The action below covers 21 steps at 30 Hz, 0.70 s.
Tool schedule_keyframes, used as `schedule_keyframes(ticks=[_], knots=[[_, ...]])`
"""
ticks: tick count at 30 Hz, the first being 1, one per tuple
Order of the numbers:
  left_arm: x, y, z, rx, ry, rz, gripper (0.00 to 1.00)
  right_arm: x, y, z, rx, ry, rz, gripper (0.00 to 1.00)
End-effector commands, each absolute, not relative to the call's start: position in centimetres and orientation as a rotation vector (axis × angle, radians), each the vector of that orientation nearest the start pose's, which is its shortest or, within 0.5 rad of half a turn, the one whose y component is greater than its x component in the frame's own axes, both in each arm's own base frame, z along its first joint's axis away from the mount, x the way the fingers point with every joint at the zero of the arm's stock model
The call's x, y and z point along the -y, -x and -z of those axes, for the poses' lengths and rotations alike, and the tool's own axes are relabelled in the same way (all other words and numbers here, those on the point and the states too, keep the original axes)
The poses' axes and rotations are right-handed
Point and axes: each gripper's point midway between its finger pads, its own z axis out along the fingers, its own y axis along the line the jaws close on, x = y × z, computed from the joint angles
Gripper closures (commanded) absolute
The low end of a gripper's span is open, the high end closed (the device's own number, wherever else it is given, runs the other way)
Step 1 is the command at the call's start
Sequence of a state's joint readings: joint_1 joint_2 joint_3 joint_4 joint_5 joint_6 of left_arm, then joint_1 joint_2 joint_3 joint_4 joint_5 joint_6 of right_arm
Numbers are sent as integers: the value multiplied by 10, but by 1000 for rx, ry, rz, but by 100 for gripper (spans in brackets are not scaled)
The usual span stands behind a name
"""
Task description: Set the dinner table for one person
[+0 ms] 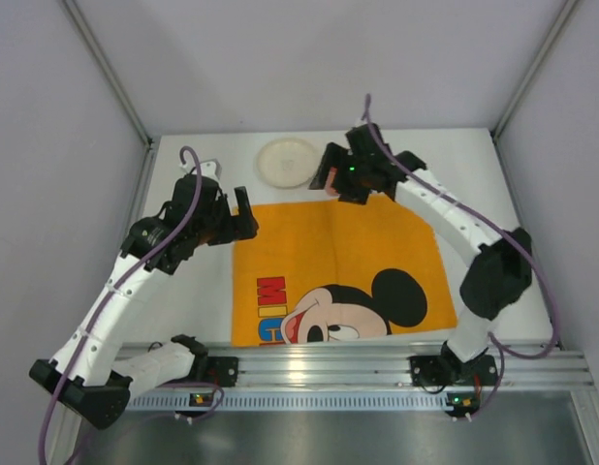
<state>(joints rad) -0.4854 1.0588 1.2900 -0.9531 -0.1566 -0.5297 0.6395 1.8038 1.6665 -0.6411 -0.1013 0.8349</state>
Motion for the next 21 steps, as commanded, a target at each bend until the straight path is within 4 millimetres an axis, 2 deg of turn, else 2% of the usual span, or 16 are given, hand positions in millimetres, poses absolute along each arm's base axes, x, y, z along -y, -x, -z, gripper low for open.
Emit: schedule_keyframes(ticks=[1, 3, 6, 7, 8, 9, 10, 11, 12, 13, 14, 15, 16, 17, 19, 21], knots=[[131, -255, -265, -2286, 116, 382, 1, -227, -370, -211, -2453, -237, -467, 15], [134, -257, -261, -2292, 111, 386, 1, -188, -382, -200, -2469, -332, -404, 18], [138, -261, -258, -2292, 112, 399, 1, -163, -401, -179, -2514, -365, -309, 23], [139, -262, -257, -2295, 109, 403, 1, -160, -413, -187, -2493, -368, -293, 24], [141, -264, -256, -2301, 109, 404, 1, -157, -423, -170, -2531, -389, -252, 25], [142, -266, -257, -2299, 110, 408, 1, -149, -430, -164, -2548, -416, -222, 27], [143, -266, -258, -2301, 109, 409, 1, -150, -446, -176, -2515, -427, -239, 29], [144, -268, -259, -2300, 107, 411, 1, -149, -455, -156, -2554, -436, -212, 30], [144, -269, -259, -2300, 108, 409, 1, -143, -463, -152, -2561, -458, -196, 31], [145, -270, -260, -2298, 108, 410, 1, -146, -478, -162, -2526, -457, -212, 34], [145, -270, -259, -2302, 107, 408, 1, -144, -486, -144, -2556, -459, -185, 35], [145, -270, -258, -2306, 108, 408, 1, -139, -490, -140, -2568, -470, -164, 35], [145, -270, -258, -2308, 109, 405, 1, -139, -503, -149, -2536, -474, -174, 36], [145, -270, -256, -2313, 116, 406, 1, -137, -508, -134, -2559, -484, -152, 36], [145, -269, -255, -2318, 121, 410, 1, -130, -520, -134, -2539, -516, -146, 39], [144, -267, -252, -2326, 137, 406, 1, -124, -526, -119, -2555, -540, -129, 39]])
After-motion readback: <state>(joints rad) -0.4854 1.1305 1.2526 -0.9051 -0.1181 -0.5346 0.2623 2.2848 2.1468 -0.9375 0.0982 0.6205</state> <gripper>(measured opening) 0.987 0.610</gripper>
